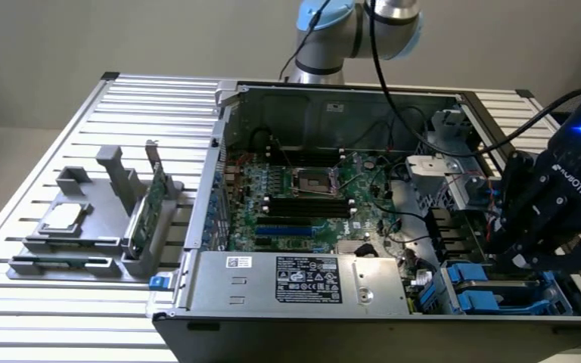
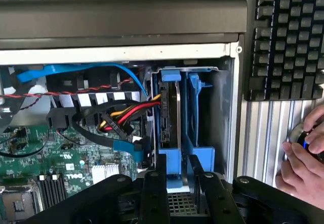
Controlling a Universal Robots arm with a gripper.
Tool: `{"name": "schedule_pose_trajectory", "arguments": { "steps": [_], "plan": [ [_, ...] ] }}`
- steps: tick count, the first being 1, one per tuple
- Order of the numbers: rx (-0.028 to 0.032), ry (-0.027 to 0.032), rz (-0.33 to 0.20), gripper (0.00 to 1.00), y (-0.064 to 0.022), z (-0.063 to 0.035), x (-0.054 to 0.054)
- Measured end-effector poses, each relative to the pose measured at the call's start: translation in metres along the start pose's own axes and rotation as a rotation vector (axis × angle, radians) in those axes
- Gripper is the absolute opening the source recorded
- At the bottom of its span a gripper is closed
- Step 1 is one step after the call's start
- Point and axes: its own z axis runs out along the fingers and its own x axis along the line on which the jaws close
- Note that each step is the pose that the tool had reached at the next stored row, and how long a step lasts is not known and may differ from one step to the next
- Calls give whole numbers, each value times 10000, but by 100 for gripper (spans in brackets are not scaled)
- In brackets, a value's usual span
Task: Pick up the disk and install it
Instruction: 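Insert the first disk wire, then insert the second disk wire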
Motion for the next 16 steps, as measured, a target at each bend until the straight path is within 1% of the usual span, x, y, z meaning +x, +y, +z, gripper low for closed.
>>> {"name": "schedule_pose_trajectory", "arguments": {
  "steps": [2, 16],
  "plan": [
    [0, 13, -2, 31, -40, 6, -2],
    [0, 15, -2, 31, -41, 5, -2]
  ]
}}
